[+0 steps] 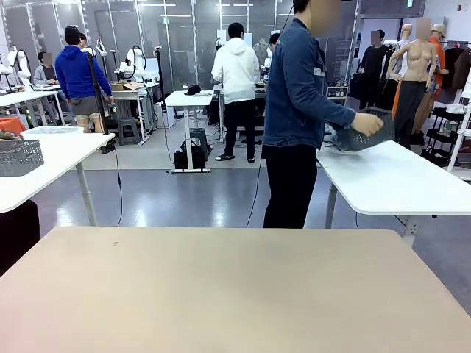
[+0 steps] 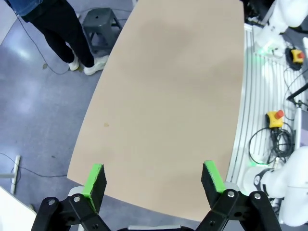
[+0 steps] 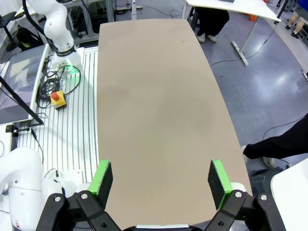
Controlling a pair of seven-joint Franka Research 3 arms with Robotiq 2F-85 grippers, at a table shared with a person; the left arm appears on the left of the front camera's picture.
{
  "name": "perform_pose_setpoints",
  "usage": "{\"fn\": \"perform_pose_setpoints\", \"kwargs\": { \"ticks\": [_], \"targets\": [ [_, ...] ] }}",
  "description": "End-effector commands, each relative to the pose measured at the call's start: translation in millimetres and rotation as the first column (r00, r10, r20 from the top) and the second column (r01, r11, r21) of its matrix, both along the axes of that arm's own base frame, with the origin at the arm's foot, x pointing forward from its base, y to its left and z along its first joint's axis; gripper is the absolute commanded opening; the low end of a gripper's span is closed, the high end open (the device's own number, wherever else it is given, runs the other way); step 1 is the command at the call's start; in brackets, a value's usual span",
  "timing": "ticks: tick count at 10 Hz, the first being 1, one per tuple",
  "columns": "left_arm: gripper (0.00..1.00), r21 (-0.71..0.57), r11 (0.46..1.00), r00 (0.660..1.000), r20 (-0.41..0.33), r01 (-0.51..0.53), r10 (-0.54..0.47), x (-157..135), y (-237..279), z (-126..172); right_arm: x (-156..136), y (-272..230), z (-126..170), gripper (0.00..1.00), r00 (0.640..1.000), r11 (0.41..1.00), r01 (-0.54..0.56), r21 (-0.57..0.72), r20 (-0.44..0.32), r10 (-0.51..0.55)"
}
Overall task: Fold the towels and place them in the basket.
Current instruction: When a person lays out a Towel with hook on the table, fold it in half twice.
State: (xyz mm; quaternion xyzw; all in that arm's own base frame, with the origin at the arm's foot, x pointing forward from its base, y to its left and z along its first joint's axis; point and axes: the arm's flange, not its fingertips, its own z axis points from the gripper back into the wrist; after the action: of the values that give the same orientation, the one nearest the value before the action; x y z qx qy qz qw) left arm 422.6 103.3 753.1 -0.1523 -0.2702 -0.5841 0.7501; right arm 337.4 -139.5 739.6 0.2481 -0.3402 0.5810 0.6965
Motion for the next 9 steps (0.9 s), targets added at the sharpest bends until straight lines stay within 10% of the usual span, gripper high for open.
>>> {"fn": "perform_pose_setpoints", "kwargs": {
  "ticks": [1,9],
  "targets": [
    [1.00,0.037,0.999,1.000,0.014,-0.013,0.012,-8.0,-11.5,-0.5,0.5,0.0,2.0,1.00,1.000,0.999,0.010,-0.033,-0.003,-0.010],
    [1.00,-0.071,0.992,0.994,0.006,0.106,-0.106,-4.1,-13.6,13.5,0.0,0.0,1.0,1.00,1.000,1.000,0.001,-0.004,0.001,-0.001]
  ]
}}
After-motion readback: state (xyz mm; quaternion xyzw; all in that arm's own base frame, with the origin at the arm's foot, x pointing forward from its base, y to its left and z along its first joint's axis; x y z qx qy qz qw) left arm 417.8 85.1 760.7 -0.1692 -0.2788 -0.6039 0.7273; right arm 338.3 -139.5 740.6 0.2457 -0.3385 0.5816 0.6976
